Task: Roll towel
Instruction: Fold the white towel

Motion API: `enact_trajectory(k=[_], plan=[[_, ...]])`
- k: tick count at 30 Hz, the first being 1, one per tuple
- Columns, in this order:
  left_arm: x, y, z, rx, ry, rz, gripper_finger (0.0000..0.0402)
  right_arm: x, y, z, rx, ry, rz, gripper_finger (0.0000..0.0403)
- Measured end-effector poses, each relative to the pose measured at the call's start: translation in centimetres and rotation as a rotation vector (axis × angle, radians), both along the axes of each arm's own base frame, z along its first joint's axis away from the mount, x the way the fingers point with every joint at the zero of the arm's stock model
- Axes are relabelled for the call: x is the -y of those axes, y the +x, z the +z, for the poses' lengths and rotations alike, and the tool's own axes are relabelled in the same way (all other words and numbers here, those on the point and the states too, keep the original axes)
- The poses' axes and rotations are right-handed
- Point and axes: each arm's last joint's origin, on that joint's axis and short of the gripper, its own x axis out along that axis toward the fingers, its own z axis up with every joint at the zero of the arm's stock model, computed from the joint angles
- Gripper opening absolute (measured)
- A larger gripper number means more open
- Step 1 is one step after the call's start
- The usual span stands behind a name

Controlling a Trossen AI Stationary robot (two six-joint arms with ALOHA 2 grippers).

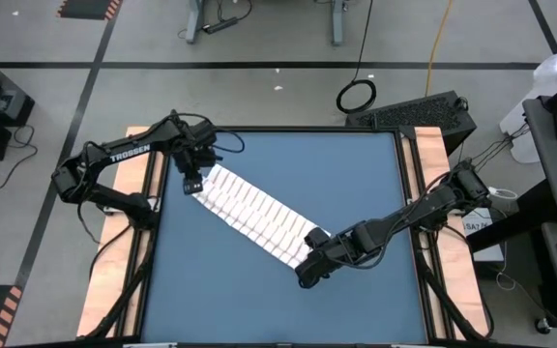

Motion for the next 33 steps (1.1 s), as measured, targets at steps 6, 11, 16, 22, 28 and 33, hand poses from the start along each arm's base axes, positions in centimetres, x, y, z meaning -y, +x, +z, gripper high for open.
enact_trajectory(k=[6,11,16,22,28,33], plan=[[0.2,0.2,0.0,0.031,-0.043,0.040,0.0183,0.1,0.0,0.0,0.011,-0.031,0.003,0.0169],[-0.1,0.8,0.1,0.084,-0.005,0.050,0.0183,0.6,-0.1,0.6,0.016,-0.011,-0.011,0.0169],[-1.0,2.0,-0.2,0.159,0.075,0.073,0.0183,2.1,-0.8,1.3,-0.046,0.003,-0.067,0.0169],[-1.6,2.7,-2.0,0.084,0.023,0.085,0.0183,3.2,-1.0,0.7,-0.128,-0.038,-0.074,0.0169],[-1.2,2.3,-2.8,-0.020,-0.051,0.098,0.0183,1.7,-0.5,0.2,-0.068,-0.046,-0.041,0.0169],[-1.3,2.1,-2.6,-0.016,-0.054,0.061,0.0183,0.0,-1.0,0.0,-0.065,-0.023,-0.064,0.0169]])
